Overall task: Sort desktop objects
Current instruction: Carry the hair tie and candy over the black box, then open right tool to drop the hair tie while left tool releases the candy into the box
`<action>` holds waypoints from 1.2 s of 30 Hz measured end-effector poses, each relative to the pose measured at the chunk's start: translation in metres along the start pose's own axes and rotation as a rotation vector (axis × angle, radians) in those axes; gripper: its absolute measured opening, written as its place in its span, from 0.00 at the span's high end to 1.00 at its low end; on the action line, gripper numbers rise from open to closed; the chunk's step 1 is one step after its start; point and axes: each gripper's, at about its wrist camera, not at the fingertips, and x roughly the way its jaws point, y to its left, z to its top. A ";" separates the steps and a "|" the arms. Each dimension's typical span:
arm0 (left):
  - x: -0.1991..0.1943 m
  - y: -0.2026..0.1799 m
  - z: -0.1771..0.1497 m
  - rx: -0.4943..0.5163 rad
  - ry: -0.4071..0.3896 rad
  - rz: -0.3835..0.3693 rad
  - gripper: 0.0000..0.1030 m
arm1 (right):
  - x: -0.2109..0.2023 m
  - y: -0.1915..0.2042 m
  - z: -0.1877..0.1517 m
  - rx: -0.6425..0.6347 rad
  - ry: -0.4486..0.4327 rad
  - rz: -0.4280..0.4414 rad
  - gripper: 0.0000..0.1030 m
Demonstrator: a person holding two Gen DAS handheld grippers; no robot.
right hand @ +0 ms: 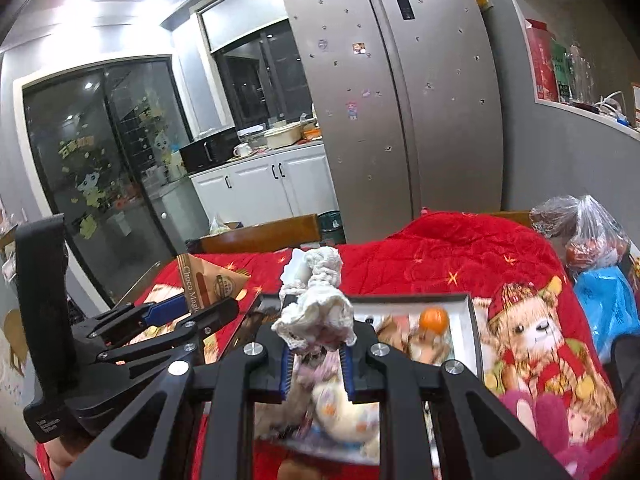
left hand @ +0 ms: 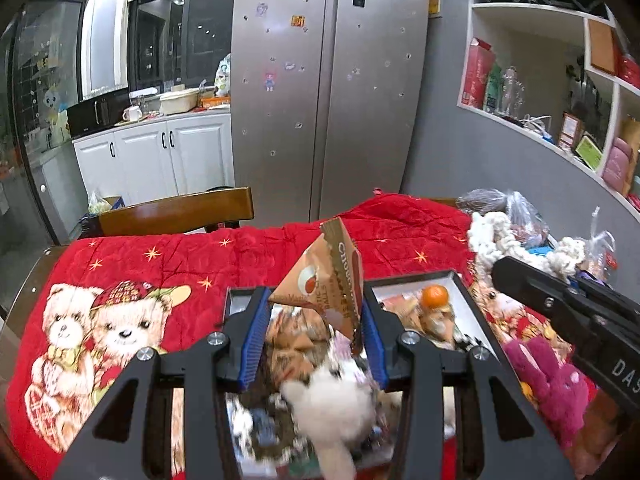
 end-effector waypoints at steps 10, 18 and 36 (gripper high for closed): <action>0.053 0.018 -0.006 -0.003 0.082 -0.031 0.57 | 0.061 -0.022 -0.006 0.005 0.101 -0.051 0.81; 0.058 -0.002 -0.014 0.057 0.094 -0.053 0.57 | 0.079 -0.037 -0.019 0.030 0.162 -0.073 0.81; 0.066 0.004 -0.016 0.036 0.130 -0.048 0.57 | 0.085 -0.037 -0.021 0.048 0.204 -0.049 0.81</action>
